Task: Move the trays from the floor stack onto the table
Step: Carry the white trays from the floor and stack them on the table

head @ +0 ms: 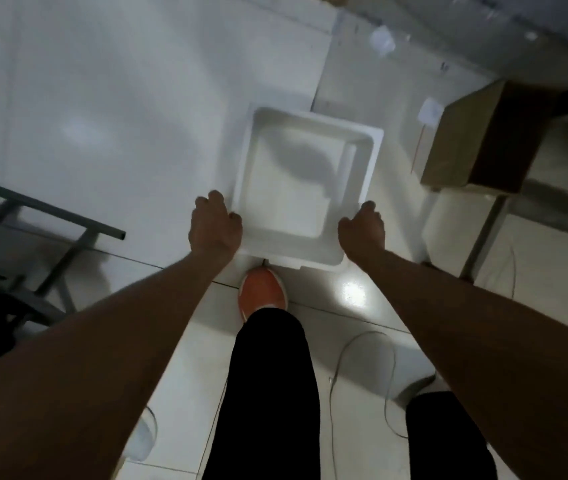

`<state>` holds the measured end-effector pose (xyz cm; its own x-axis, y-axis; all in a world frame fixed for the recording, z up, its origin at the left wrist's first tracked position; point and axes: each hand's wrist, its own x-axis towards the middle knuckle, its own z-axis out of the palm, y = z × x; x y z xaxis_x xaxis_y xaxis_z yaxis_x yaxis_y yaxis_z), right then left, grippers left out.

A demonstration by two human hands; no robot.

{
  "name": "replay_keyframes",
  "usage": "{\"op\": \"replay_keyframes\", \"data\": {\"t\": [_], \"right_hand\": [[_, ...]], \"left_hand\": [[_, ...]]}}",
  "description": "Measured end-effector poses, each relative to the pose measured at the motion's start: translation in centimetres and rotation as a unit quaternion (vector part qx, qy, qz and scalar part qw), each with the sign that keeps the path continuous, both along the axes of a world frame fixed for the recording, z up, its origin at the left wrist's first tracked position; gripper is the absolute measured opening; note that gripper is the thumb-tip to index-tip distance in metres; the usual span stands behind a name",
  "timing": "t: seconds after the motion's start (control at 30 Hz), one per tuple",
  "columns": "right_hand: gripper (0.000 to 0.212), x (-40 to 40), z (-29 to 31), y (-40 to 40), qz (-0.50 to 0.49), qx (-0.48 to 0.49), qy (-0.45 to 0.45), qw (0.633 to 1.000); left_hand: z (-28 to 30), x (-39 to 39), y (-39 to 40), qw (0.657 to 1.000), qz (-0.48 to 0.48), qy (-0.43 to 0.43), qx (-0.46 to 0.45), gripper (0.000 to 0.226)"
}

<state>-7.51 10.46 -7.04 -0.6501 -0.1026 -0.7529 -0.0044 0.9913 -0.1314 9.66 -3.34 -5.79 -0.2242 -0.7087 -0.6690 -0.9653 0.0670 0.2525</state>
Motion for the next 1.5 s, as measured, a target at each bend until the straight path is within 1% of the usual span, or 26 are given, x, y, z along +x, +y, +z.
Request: {"op": "replay_keyframes", "data": {"t": [0.07, 0.13, 0.23, 0.3, 0.37, 0.43, 0.5, 0.57, 0.67, 0.73, 0.8, 0.87, 1.0, 1.1, 1.2, 1.27, 1.33, 1.5], "right_hand": [[0.048, 0.2, -3.1, 0.0, -0.022, 0.003, 0.021, 1.000], [0.045, 0.4, -5.4, 0.4, -0.031, 0.007, 0.058, 0.998], [0.033, 0.8, -7.1, 1.7, -0.026, 0.015, 0.137, 0.990], [0.031, 1.0, -7.3, 2.5, 0.004, 0.016, 0.157, 0.987], [0.031, 1.1, -6.9, 2.9, 0.024, 0.017, 0.155, 0.987], [0.031, 1.3, -6.6, 3.3, 0.018, 0.021, 0.141, 0.990], [0.027, 1.3, -6.4, 3.7, -0.001, 0.022, 0.113, 0.993], [0.019, 1.3, -6.3, 4.1, -0.030, -0.001, 0.085, 0.996], [0.015, 1.0, -5.9, 4.1, -0.099, -0.032, 0.070, 0.992], [0.013, 0.9, -5.6, 4.0, -0.115, -0.040, 0.070, 0.990], [0.013, 0.8, -5.3, 3.8, -0.117, -0.047, 0.068, 0.990], [0.014, 0.7, -4.9, 3.5, -0.134, -0.058, 0.065, 0.987], [0.024, 0.3, -3.7, 2.7, -0.171, -0.082, 0.044, 0.981], [0.023, -0.1, -1.9, 2.1, -0.193, -0.105, 0.035, 0.975], [0.022, -0.7, 1.1, 1.4, -0.204, -0.115, 0.036, 0.972], [0.025, -1.3, 3.8, 0.5, -0.205, -0.133, 0.031, 0.969], [0.022, -2.0, 7.2, -0.8, -0.194, -0.154, 0.018, 0.969], [0.016, -4.1, 18.0, -4.2, -0.134, -0.187, -0.027, 0.973]], "left_hand": [[-3.5, 0.3, -0.1, 1.000, 0.003, 0.008, 0.020, 0.036], [-6.2, 0.6, 0.4, 1.000, -0.013, 0.020, 0.014, 0.031], [-8.1, 1.0, 1.5, 0.997, -0.048, 0.015, -0.061, 0.031], [-8.2, 1.2, 2.3, 0.993, -0.070, 0.004, -0.097, 0.033], [-7.9, 1.4, 2.8, 0.992, -0.069, -0.003, -0.106, 0.037], [-7.5, 1.7, 3.0, 0.994, -0.060, -0.012, -0.088, 0.038], [-7.1, 2.0, 2.8, 0.997, -0.020, -0.014, -0.075, 0.032], [-6.7, 2.3, 2.3, 0.997, 0.004, 0.004, -0.076, 0.027], [-6.2, 2.7, 1.5, 0.997, -0.025, 0.042, -0.062, 0.026], [-5.7, 2.9, 1.2, 0.996, -0.032, 0.060, -0.055, 0.024], [-5.2, 2.9, 1.2, 0.995, -0.020, 0.079, -0.048, 0.019], [-4.8, 2.7, 1.4, 0.995, 0.009, 0.091, -0.024, 0.017], [-3.6, 2.0, 1.4, 0.993, 0.055, 0.098, 0.027, 0.020], [-1.9, 1.6, 1.3, 0.990, 0.086, 0.104, 0.042, 0.018], [1.3, 1.3, 1.0, 0.988, 0.087, 0.120, 0.040, 0.017], [4.4, 1.1, 0.4, 0.987, 0.074, 0.140, 0.027, 0.017], [8.1, 1.0, -0.4, 0.985, 0.071, 0.155, -0.002, 0.018], [19.1, 0.2, -2.4, 0.976, 0.100, 0.175, -0.086, 0.018]]}}
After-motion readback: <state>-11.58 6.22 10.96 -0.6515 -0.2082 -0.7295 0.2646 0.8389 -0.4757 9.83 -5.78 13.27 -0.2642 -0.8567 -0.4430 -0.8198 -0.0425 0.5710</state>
